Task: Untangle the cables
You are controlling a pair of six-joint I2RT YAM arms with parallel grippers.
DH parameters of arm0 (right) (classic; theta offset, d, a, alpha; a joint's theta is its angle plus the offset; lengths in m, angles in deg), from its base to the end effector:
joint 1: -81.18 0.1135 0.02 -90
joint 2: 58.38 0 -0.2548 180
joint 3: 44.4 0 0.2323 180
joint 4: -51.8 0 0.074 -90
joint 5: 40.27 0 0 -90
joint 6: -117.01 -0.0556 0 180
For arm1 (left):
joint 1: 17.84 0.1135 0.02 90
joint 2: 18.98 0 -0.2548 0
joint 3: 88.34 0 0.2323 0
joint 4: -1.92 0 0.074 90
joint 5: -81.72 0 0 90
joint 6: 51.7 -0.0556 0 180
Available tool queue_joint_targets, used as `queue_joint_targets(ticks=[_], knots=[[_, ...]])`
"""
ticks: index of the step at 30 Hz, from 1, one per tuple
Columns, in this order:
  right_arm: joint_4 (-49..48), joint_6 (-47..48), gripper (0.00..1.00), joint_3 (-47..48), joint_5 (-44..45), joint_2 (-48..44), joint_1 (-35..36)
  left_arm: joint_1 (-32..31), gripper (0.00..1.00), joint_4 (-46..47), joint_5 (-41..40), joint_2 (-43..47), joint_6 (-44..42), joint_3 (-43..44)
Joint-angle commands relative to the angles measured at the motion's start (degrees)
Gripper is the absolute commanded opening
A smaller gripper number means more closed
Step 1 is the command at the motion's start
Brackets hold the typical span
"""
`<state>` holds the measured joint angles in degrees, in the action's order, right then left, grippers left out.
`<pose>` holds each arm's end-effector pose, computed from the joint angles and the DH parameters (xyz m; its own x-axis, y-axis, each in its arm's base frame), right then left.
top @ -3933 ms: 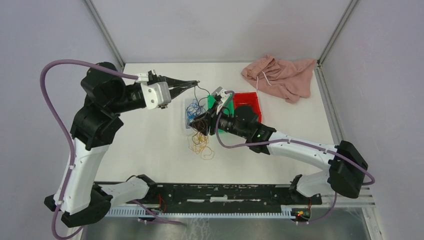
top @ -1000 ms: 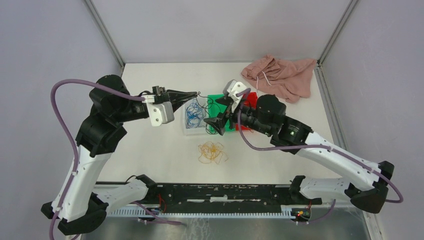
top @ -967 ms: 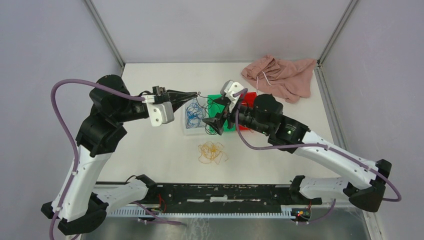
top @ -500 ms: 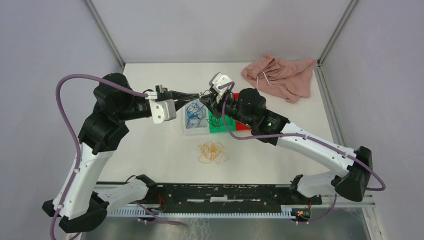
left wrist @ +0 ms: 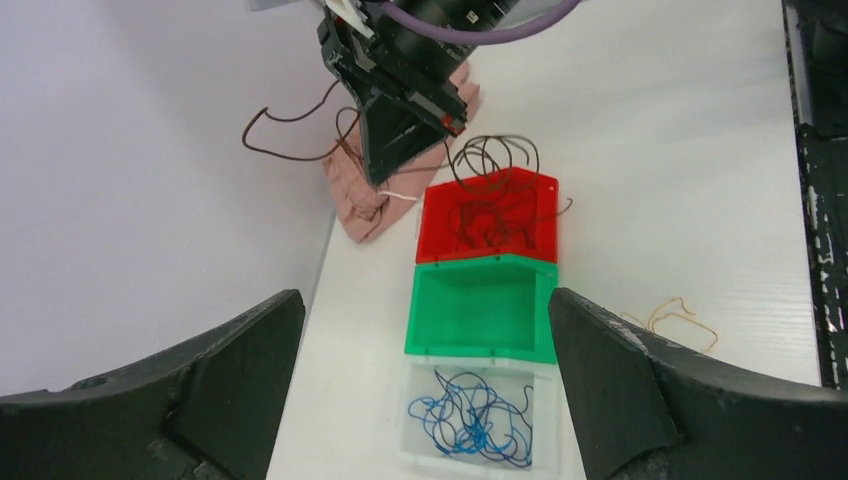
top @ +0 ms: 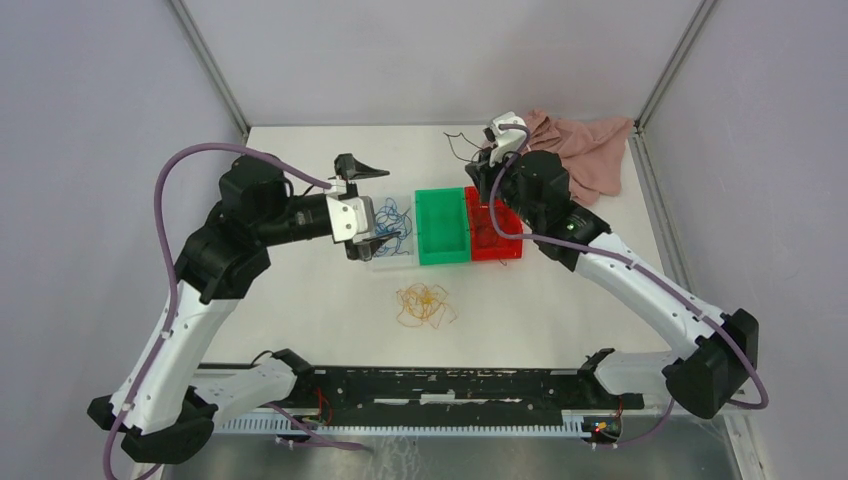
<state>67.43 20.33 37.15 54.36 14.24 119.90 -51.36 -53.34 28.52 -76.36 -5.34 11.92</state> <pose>0.2384 0.1853 0.3776 -0.1557 0.0238 -0.9875 -0.5465 0.8307 0.1062 0.1222 -0.1209 0.4608 0.5124 0.3234 -0.7955 0.7964 0.1676 0.5811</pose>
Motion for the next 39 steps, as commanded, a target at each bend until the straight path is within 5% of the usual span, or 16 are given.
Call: queue_joint_targets(ticks=[1,15,21,24,32,39], knots=[[3.87,0.84,0.00,-2.03,10.25,2.75,-3.14,-0.16,0.99,-3.49,-5.39,-0.37,-0.68,-0.02],[-3.44,1.64,0.03,-3.20,20.38,21.07,-8.05,-0.19,0.99,-5.84,-6.40,0.23,-0.11,0.13],[-5.92,1.10,0.39,-6.02,18.34,19.24,-8.99,-0.15,0.99,-5.85,-6.15,0.43,-1.04,-0.13],[-7.89,0.40,0.45,-7.88,14.73,17.20,-9.74,-0.17,0.99,-5.85,-5.91,0.43,-1.34,-0.18],[-7.82,-5.23,0.46,-5.92,5.58,15.31,-12.14,-0.19,0.99,-5.85,-5.78,0.52,-1.78,-0.04],[3.58,-8.46,0.24,2.15,4.80,22.65,-12.52,-0.16,0.99,-5.85,-6.29,0.25,-0.47,-0.20]])
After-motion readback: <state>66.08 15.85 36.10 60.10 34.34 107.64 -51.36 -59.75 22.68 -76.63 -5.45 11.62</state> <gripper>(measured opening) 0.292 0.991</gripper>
